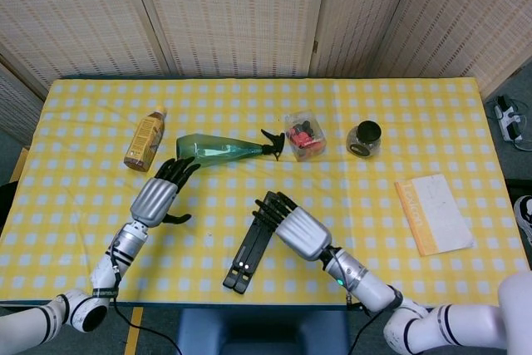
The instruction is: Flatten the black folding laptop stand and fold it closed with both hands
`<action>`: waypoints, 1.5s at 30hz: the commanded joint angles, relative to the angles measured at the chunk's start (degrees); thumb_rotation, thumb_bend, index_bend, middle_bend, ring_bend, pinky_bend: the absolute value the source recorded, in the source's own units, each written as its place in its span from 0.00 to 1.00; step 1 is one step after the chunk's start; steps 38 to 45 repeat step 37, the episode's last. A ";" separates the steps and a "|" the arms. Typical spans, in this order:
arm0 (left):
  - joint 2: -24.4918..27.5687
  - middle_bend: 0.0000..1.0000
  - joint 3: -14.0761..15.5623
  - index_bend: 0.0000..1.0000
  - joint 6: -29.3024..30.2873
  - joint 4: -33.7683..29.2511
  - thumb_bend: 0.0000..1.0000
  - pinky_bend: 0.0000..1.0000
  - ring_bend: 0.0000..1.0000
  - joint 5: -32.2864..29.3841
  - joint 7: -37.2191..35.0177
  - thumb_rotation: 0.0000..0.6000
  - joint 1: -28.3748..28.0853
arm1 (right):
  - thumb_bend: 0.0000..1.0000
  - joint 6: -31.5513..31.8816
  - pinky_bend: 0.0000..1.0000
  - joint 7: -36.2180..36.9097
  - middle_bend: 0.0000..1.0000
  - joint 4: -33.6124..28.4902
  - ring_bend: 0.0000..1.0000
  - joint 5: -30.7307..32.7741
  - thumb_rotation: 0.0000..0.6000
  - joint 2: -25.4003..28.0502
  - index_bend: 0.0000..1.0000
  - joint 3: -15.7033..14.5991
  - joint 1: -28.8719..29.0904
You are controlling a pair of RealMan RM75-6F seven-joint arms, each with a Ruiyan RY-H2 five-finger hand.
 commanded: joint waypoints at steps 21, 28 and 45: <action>14.15 0.00 4.92 0.00 21.72 -14.12 0.20 0.00 0.00 -0.63 6.84 1.00 20.54 | 0.33 27.90 0.06 35.09 0.02 3.25 0.06 0.12 1.00 19.81 0.00 -5.73 -31.09; 15.76 0.00 6.72 0.00 25.17 -16.83 0.20 0.00 0.00 2.30 6.18 1.00 24.55 | 0.33 30.37 0.05 38.48 0.01 4.23 0.05 -2.84 1.00 20.57 0.00 -4.80 -34.15; 16.05 0.00 7.07 0.00 25.66 -18.08 0.20 0.00 0.00 4.82 5.74 1.00 26.40 | 0.33 29.23 0.04 40.34 0.01 4.23 0.05 -6.07 1.00 21.12 0.00 -3.84 -34.94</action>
